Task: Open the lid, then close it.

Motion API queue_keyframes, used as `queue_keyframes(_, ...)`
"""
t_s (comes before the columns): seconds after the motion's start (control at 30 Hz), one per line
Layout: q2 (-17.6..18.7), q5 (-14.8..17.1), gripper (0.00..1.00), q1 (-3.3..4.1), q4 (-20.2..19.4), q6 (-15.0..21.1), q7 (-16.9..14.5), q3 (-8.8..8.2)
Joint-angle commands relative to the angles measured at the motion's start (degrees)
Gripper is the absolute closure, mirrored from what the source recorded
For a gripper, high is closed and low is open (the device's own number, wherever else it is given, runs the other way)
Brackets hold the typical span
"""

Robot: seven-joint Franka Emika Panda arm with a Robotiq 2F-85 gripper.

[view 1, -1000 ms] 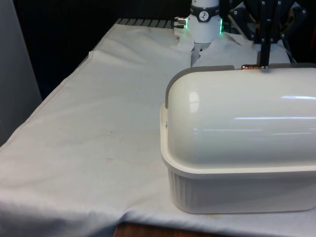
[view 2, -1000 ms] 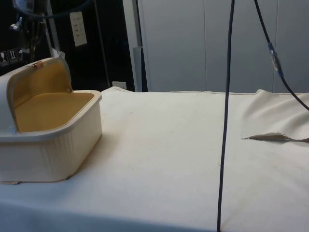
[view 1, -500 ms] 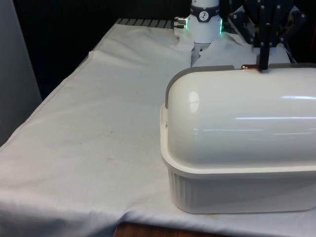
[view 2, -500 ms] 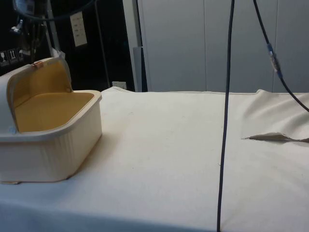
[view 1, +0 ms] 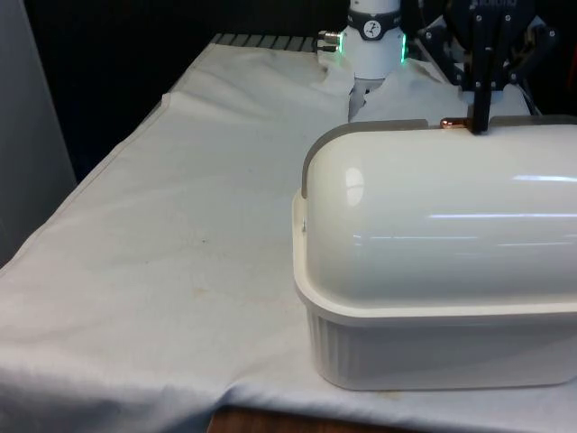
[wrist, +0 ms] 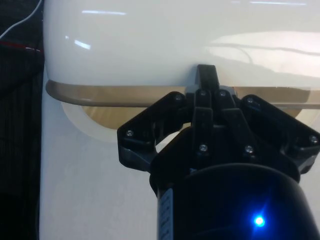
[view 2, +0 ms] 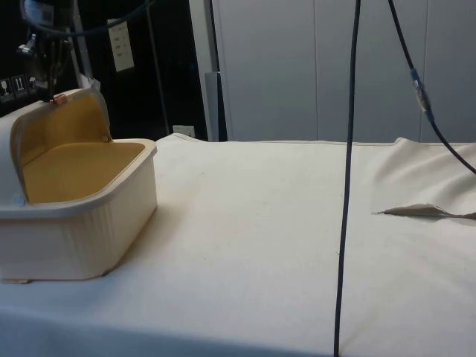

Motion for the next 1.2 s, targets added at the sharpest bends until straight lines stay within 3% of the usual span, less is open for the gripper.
queue_keyframes(0.0, -0.4, 0.23, 1.0, 0.0, -0.52, 0.17, -0.06, 0.11)
queue_keyframes(0.23, -0.57, 0.0, 1.0, 0.11, -0.74, -0.17, 0.0, 0.0)
queue_keyframes(1.17, -6.36, 0.17, 1.0, 0.86, -11.12, 0.06, -0.23, 0.23)
